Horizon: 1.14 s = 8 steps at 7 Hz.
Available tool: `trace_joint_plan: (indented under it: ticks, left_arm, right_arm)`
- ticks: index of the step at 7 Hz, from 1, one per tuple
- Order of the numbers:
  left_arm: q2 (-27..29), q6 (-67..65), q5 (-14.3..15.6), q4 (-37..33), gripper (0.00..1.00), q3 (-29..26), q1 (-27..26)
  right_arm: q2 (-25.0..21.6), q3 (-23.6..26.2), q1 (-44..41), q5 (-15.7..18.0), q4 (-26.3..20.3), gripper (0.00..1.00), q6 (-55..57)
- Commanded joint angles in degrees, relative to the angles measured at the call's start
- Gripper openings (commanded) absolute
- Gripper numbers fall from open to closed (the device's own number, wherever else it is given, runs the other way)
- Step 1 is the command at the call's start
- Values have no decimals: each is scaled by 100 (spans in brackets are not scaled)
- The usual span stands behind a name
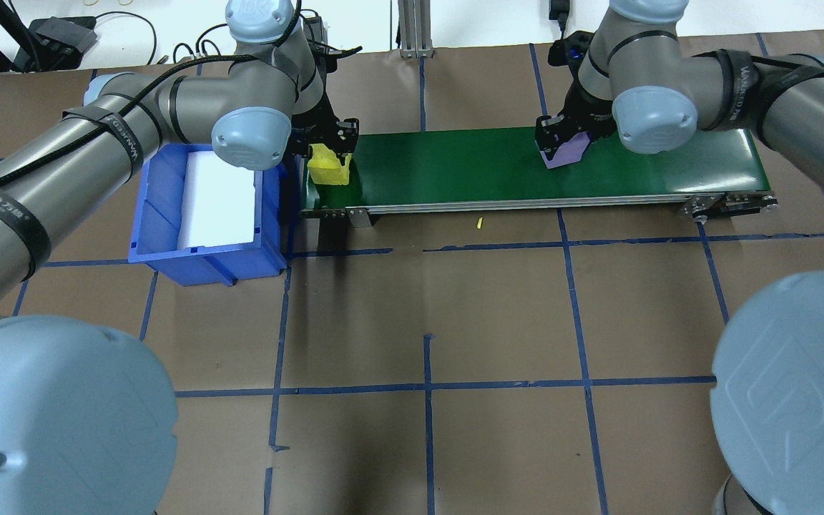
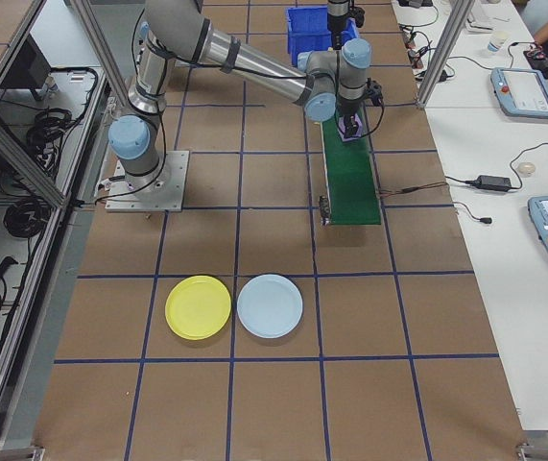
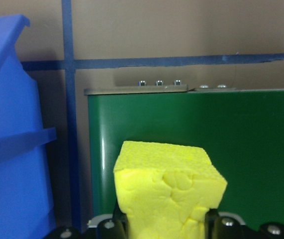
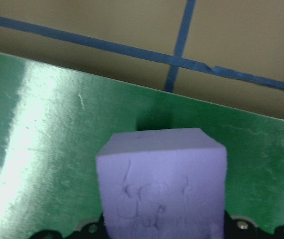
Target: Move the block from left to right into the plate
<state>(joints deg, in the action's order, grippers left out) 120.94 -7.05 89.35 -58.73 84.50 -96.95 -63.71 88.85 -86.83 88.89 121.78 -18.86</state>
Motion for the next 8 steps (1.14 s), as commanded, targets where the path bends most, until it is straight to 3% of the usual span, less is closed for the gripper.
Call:
trace_joint_plan:
  ticks: [1, 2, 4, 6, 7, 8]
  left_arm:
    - [-358, -42, 4, -94, 100, -83, 0]
    - [-917, -8, 12, -669, 100, -5, 0]
    - [-1894, 62, 56, -1427, 100, 66, 53]
    - [-2677, 481, 48, -2557, 100, 66, 551]
    - [-3072, 842, 109, -3026, 100, 101, 624]
    - [-3233, 845, 100, -3074, 100, 189, 607]
  right_arm:
    - [-805, 192, 811, 1141, -580, 30, -1917]
    - [-1245, 307, 1608, 1339, -794, 30, -3198]
    - [-1311, 596, 3418, 1281, -718, 30, -5250]
    - [-1241, 1157, 4363, 1262, -359, 29, -5828]
    - [-1014, 1604, 4837, 1141, 409, 29, -6213]
    - [-647, 1870, 5207, 826, 1174, 31, -6687]
